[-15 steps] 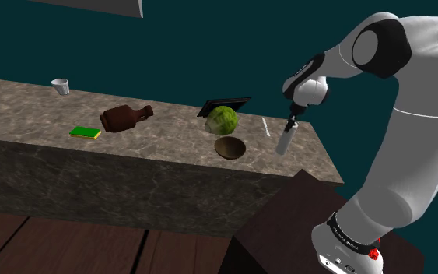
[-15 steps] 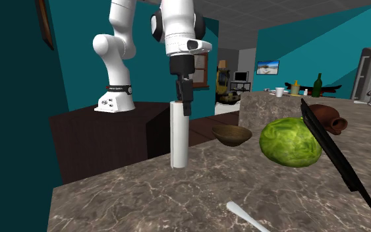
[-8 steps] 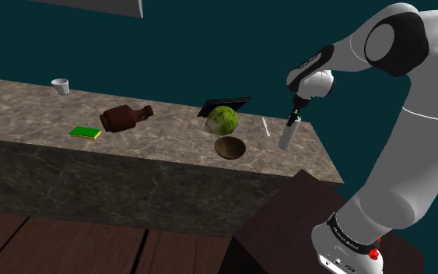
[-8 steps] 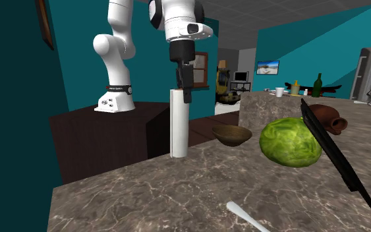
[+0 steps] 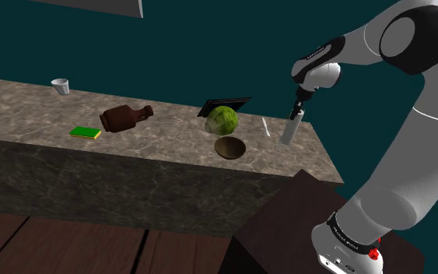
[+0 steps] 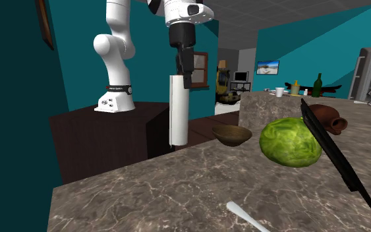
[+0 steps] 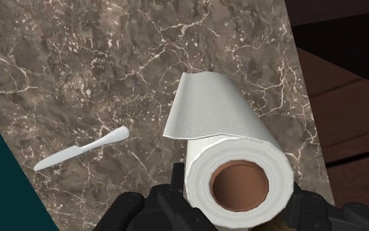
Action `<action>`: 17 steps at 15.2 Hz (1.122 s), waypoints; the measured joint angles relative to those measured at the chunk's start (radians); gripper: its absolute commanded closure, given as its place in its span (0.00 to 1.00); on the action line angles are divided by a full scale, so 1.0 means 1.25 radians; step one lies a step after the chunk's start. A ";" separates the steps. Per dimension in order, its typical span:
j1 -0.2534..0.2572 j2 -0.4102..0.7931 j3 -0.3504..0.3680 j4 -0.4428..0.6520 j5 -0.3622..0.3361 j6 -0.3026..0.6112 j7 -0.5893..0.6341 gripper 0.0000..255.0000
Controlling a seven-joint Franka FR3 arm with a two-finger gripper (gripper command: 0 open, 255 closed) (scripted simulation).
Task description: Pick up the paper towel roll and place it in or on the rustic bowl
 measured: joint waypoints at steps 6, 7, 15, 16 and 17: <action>0.011 -0.046 -0.012 0.018 -0.044 -0.053 0.032 1.00; 0.016 -0.053 -0.010 0.018 -0.051 -0.059 0.043 1.00; 0.101 -0.082 0.044 0.056 -0.097 -0.114 0.212 1.00; 0.113 -0.082 0.053 0.061 -0.100 -0.118 0.235 1.00; 0.122 -0.080 0.061 0.068 -0.102 -0.123 0.253 1.00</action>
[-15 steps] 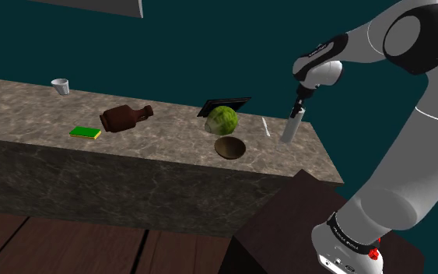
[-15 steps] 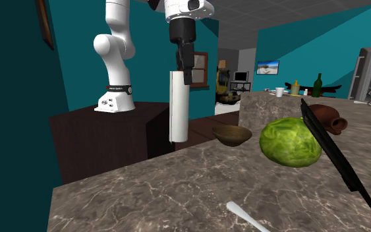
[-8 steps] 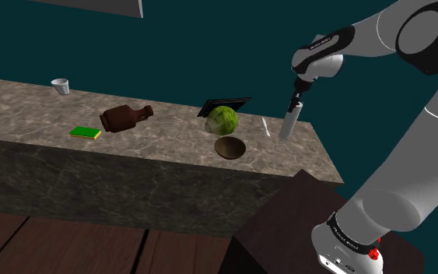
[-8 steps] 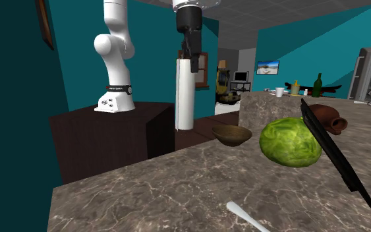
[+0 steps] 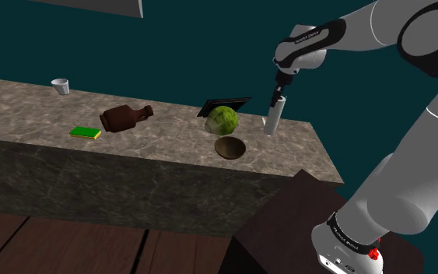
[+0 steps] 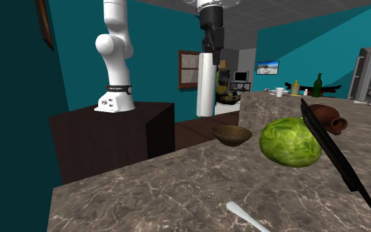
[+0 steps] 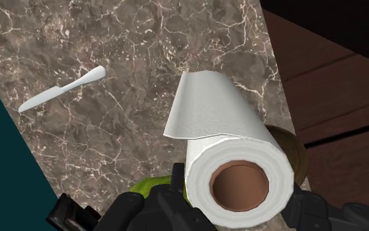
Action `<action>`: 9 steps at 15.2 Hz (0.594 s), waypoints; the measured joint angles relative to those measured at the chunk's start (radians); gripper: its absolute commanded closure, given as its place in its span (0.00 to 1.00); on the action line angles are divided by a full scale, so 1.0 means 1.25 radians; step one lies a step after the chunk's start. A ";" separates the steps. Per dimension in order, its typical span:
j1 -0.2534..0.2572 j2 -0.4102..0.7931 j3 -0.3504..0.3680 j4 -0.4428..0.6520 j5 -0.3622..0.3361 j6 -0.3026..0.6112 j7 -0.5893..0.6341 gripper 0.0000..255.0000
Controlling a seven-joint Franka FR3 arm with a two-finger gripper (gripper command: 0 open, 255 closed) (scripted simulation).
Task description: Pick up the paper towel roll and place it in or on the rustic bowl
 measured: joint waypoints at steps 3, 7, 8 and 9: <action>0.028 0.008 0.022 0.034 -0.004 -0.026 0.054 1.00; 0.063 0.021 0.050 0.081 -0.007 -0.059 0.122 1.00; 0.073 0.024 0.058 0.090 -0.009 -0.066 0.141 1.00; 0.084 0.030 0.067 0.108 -0.009 -0.078 0.161 1.00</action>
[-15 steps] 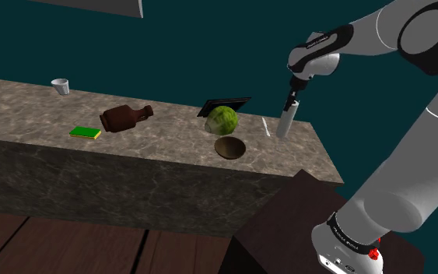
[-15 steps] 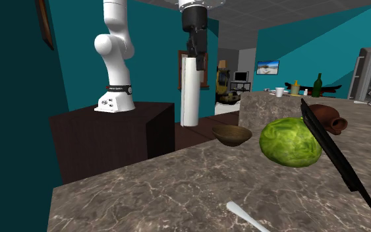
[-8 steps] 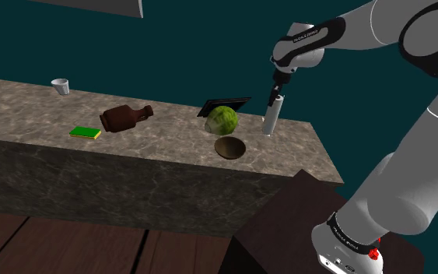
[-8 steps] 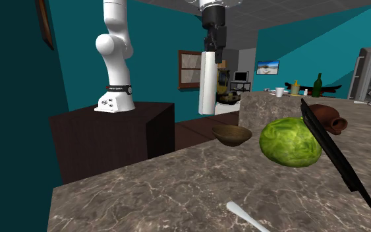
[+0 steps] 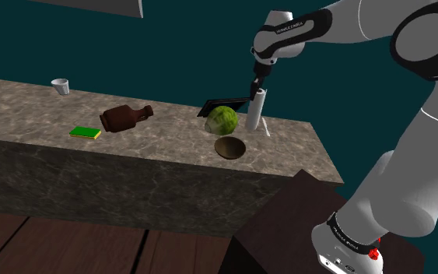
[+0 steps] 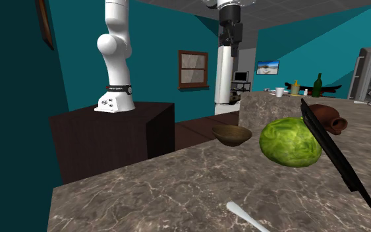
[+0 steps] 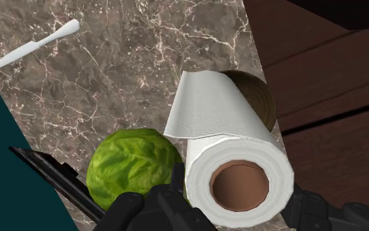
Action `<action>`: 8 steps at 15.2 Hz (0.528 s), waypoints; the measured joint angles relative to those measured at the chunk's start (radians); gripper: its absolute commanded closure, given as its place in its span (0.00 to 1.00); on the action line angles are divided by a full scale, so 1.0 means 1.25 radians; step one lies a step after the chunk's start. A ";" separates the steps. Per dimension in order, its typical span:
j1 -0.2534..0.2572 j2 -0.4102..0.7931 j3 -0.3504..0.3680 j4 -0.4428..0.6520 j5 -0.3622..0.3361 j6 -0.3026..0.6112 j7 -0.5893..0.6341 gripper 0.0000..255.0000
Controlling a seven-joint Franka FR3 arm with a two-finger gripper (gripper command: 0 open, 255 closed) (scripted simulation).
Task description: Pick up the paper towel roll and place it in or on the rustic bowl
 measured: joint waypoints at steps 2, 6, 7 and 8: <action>0.011 0.024 0.011 0.039 0.008 -0.017 0.021 1.00; 0.033 0.061 0.031 0.095 0.016 -0.039 0.062 1.00; 0.034 0.061 0.031 0.088 0.016 -0.032 0.064 1.00; 0.034 0.064 0.032 0.082 0.018 -0.023 0.064 1.00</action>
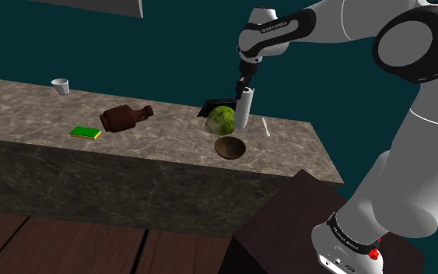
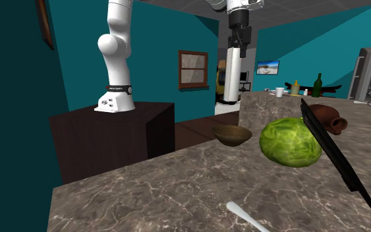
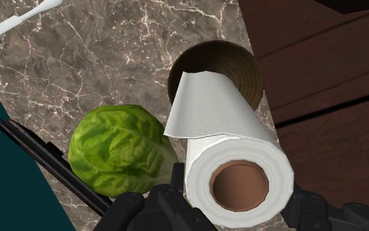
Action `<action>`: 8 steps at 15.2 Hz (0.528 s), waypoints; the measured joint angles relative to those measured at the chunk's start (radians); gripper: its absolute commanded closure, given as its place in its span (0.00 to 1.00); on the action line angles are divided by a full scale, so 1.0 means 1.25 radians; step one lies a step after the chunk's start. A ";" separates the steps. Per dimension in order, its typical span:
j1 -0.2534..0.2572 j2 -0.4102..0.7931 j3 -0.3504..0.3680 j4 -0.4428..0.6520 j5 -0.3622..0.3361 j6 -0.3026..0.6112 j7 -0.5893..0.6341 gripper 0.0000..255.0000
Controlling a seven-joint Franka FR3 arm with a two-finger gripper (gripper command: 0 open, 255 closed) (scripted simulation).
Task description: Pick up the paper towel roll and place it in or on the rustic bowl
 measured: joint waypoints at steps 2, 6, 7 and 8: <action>0.000 0.008 0.002 -0.010 0.004 0.018 0.000 1.00; -0.003 0.027 0.004 -0.030 0.014 0.054 -0.007 1.00; -0.003 0.032 0.005 -0.034 0.017 0.063 -0.008 1.00; -0.003 0.037 0.006 -0.041 0.020 0.074 -0.009 1.00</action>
